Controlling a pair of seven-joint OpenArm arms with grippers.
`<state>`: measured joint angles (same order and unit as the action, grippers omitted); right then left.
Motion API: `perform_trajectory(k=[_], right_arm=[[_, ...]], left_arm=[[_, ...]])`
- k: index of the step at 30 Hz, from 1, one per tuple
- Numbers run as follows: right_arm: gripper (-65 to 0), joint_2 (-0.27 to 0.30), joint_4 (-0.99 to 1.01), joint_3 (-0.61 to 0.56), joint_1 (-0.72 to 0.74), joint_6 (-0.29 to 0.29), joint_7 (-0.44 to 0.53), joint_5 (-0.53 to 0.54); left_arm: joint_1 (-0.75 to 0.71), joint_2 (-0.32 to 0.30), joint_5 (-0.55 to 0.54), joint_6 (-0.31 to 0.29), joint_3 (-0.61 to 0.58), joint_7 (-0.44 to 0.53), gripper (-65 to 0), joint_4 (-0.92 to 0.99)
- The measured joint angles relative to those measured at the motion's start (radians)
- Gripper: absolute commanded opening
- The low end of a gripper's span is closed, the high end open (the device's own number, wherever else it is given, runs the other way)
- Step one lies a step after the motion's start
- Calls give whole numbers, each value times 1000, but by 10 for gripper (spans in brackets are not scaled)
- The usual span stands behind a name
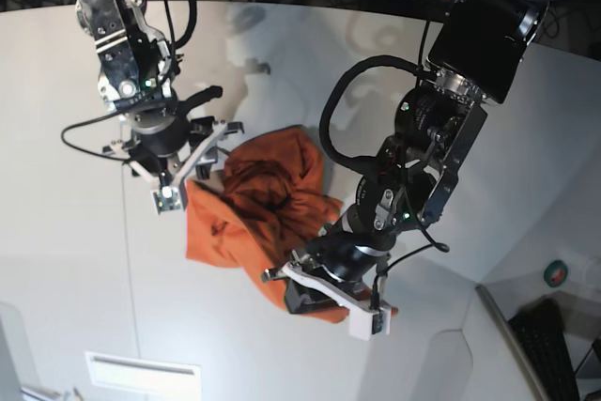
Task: Layout the t-shirt on the table in an organized manner, then fold the t-shirt properly
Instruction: 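Lift the t-shirt with both grippers and shake it open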
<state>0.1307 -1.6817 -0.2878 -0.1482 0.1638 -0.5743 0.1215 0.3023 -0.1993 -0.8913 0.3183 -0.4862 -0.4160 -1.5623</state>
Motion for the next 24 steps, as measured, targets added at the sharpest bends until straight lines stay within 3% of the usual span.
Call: perform_trajectory(k=[2, 6, 8, 9, 19, 24], right_arm=[[-237, 10, 51, -5, 45, 0, 3, 7], [-239, 14, 105, -5, 67, -12, -6, 6], [-239, 13, 107, -5, 73, -103, -6, 13], [-239, 3, 107, -5, 80, -116, -5, 13], [-240, -63, 191, -4, 132, -118, 1, 5], [-240, -64, 274, -6, 159, -120, 104, 3]], left_arm=[[1, 0, 0, -3, 0, 0, -650, -2], [2, 0, 0, -3, 0, 3, -650, -2], [2, 0, 0, -3, 0, 2, -650, -2], [3, 0, 0, -3, 0, 1, -650, -2], [2, 5, 0, -3, 0, 0, -650, -2], [3, 5, 0, 0, 0, 0, -650, -3]])
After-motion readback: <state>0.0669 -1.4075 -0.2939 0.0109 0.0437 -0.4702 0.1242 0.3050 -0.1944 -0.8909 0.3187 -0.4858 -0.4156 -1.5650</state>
